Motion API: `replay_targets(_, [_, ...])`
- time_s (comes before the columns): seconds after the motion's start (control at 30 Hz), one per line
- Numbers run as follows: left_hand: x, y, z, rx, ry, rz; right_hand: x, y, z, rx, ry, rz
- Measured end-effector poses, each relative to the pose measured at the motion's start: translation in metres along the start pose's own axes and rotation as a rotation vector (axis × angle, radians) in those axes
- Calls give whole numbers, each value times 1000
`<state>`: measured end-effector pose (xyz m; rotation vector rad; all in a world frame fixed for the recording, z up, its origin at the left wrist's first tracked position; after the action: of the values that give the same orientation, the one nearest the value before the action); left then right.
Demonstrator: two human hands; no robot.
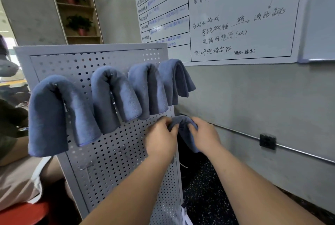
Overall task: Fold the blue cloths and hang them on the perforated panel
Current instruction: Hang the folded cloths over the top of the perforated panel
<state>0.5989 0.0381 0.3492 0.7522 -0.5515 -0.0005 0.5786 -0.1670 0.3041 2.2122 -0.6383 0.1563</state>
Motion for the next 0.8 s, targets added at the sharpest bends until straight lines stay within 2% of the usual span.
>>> replay_targets(0.27, [0,-16,-3,221,-4,-77,-11,-24,12,21,5,-94])
replay_targets(0.57, [-1,-12,7,224,-19,-7,-11,-19,14,73,0,-43])
replay_targets(0.8, [4,-21,2,298,15,-55,-12,-31,24,30,-37,-117])
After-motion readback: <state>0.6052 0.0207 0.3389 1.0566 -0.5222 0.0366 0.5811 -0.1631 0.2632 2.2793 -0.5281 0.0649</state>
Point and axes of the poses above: each hand's wrist, its own x-axis towards the middle knuckle, its own y-axis out of the back of the hand, z = x × y, the point moved 10 cm from there along x, towards the middle knuckle, and after that the axes turned 8 degrees about -z, right-handed, at the moved point
